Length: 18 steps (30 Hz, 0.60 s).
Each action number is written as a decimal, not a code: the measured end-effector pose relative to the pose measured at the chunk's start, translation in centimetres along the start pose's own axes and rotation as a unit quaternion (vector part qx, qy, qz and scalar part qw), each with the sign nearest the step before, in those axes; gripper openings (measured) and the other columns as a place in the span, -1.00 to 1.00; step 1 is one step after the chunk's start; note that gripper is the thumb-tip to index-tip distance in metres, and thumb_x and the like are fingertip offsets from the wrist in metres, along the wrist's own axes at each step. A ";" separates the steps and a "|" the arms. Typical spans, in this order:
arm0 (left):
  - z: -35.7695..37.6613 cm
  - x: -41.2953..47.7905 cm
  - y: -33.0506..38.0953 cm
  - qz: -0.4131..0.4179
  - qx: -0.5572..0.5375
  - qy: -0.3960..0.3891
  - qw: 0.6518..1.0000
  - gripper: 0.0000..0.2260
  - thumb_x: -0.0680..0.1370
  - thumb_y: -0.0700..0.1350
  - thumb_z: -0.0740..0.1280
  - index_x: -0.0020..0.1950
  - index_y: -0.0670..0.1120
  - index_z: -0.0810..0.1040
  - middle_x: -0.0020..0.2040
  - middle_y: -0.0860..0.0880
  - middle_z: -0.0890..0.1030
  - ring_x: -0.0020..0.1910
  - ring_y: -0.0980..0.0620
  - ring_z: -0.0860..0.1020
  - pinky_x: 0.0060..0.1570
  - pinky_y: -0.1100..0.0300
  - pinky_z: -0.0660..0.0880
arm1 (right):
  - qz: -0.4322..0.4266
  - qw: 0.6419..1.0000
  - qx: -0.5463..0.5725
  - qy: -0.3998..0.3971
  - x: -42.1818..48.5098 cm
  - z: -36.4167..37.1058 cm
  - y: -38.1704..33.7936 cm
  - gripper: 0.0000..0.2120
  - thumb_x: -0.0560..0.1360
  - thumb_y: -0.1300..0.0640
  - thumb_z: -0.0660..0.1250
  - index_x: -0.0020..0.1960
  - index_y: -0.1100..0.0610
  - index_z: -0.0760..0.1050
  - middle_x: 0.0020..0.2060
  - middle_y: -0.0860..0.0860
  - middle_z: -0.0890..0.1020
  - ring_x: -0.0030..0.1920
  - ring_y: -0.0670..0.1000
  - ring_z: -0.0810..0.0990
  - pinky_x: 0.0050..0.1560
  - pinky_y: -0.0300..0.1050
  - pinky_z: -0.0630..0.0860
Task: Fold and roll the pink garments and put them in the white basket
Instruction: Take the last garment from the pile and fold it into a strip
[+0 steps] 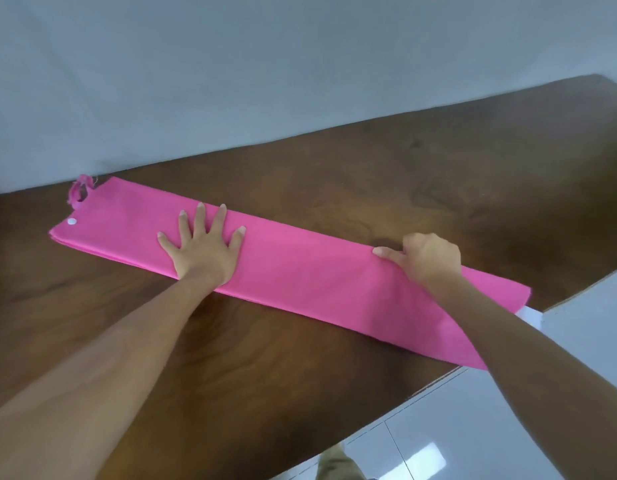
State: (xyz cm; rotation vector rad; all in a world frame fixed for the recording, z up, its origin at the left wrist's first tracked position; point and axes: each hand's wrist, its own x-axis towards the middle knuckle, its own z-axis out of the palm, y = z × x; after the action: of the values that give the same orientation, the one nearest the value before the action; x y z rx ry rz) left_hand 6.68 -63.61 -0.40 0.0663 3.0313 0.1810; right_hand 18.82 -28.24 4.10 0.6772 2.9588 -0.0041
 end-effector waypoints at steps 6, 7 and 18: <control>0.4 -0.4 1.3 -0.103 -0.011 0.005 0.995 -0.35 0.57 0.43 -0.26 0.64 0.25 -0.14 0.68 0.01 -0.11 0.64 -0.19 -0.16 0.48 -0.43 -0.17 | -0.066 0.997 -0.011 0.032 7.3 0.5 -0.4 -0.26 0.36 -0.60 0.09 -0.17 0.10 0.48 -0.24 0.04 0.59 -0.20 0.14 0.58 -0.20 -0.06 0.40; 0.5 -0.6 1.5 -0.118 -0.010 0.001 0.993 -0.35 0.57 0.43 -0.25 0.64 0.25 -0.15 0.68 0.01 -0.12 0.64 -0.19 -0.16 0.47 -0.43 -0.18 | -0.086 0.995 -0.006 0.048 8.3 0.6 -0.5 -0.27 0.35 -0.59 0.11 -0.16 0.11 0.49 -0.22 0.04 0.59 -0.16 0.14 0.57 -0.14 -0.03 0.40; 0.7 -4.7 10.2 0.224 -0.135 0.008 0.965 -0.37 0.60 0.30 0.05 0.62 0.05 0.26 0.64 0.04 0.16 0.63 0.07 0.02 0.58 -0.11 0.00 | -0.252 0.952 0.114 0.131 9.2 1.7 1.3 -0.73 0.62 -0.08 0.29 -0.10 0.11 0.47 -0.17 0.02 0.51 -0.12 0.12 0.51 -0.10 0.06 0.46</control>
State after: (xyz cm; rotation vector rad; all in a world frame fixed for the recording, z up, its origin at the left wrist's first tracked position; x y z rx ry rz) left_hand 11.76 -53.69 0.64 0.7282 2.9238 0.6267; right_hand 11.30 -23.08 1.43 -0.0908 3.3310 -0.3234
